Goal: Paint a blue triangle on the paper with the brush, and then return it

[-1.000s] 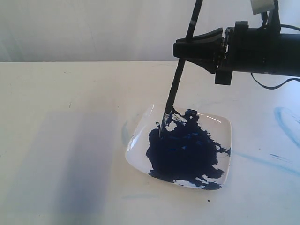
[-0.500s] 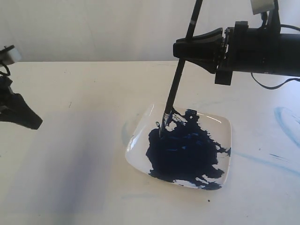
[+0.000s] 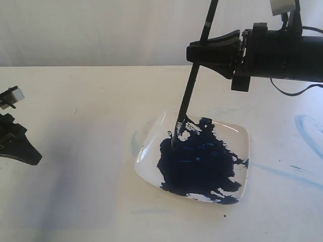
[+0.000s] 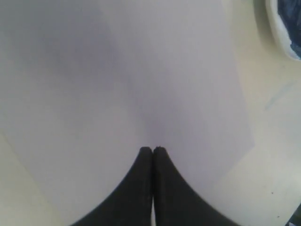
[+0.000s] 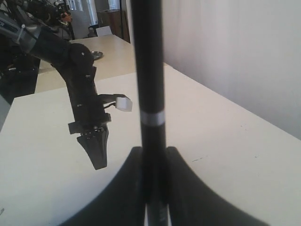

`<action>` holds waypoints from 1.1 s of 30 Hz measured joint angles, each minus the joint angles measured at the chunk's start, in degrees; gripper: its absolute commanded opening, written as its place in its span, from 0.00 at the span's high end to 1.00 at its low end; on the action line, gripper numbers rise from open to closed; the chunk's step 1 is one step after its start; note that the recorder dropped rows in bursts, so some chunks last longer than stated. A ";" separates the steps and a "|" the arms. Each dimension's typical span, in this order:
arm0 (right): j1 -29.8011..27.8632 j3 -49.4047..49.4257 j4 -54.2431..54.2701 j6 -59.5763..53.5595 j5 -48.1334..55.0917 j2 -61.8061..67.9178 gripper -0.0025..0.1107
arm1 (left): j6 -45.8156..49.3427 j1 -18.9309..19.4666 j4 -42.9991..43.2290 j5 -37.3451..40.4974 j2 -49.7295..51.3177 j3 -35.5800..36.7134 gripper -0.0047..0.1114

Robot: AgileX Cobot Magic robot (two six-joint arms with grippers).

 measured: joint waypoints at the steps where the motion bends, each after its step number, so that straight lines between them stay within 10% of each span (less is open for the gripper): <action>1: 0.00 0.00 0.00 0.00 0.00 0.00 0.98 | 0.00 0.00 0.31 -0.63 0.60 0.00 0.96; 33: 0.00 0.00 -8.15 0.00 0.00 0.00 0.98 | -1.09 0.00 5.69 -11.07 6.45 0.00 0.96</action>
